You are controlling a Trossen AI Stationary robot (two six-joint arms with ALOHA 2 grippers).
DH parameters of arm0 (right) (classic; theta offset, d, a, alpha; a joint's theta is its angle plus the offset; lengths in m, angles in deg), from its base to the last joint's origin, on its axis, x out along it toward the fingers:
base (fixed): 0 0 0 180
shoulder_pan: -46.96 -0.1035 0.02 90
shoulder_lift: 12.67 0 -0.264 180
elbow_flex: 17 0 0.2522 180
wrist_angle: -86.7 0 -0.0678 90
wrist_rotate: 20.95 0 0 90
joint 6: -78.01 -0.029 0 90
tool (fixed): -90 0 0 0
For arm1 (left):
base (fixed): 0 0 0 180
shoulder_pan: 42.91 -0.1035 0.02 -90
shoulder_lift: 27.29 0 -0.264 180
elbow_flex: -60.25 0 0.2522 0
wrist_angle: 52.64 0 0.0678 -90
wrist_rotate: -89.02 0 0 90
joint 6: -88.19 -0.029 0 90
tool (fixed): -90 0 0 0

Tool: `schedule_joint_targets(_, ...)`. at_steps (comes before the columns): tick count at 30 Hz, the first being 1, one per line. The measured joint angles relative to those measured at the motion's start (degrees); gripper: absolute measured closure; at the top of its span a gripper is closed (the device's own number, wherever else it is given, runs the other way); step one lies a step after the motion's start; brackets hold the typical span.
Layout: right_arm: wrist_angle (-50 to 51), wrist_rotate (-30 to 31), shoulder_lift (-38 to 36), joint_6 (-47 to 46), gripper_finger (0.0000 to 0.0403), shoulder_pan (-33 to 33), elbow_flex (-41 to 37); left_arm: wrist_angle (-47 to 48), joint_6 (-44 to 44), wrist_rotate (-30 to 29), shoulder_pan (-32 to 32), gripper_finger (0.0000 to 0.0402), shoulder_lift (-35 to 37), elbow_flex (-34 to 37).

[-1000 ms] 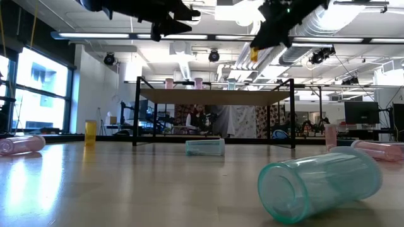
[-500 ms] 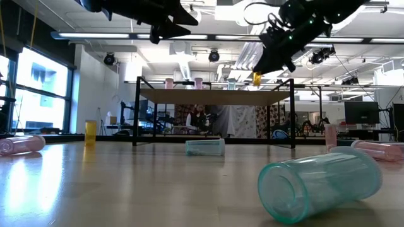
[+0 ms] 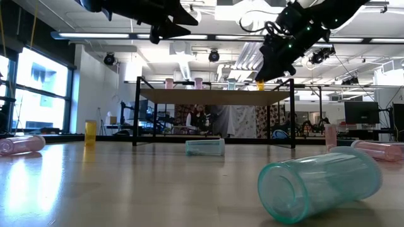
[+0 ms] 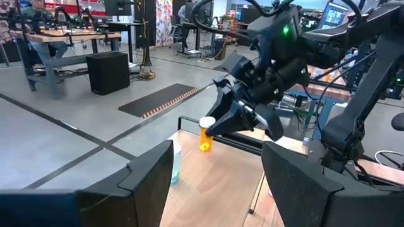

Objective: Pick and place medicine bottles onto shelf by color
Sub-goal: Put the middle orange pill bottle on the shelf, then put the bottom pink pill bottle aligned with the pink pill bottle on the shelf

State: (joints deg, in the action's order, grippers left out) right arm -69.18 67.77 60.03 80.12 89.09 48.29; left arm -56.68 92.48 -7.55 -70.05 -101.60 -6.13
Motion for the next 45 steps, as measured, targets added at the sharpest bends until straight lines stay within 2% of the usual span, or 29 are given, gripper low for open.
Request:
schedule_joint_targets(18,1.2,1.1,1.1,-0.3,0.0301,0.0,0.1,0.0,0.0,0.0,-1.8,0.0170,0.0,0.0)
schedule_joint_targets(30,1.6,1.7,1.1,-0.8,0.0238,0.0,0.1,0.0,0.0,0.0,-1.8,0.0170,0.0,0.0)
schedule_joint_targets(45,4.5,2.6,-6.3,-2.4,0.0229,-0.2,0.2,0.0,0.0,0.0,-1.8,0.0170,0.0,0.0)
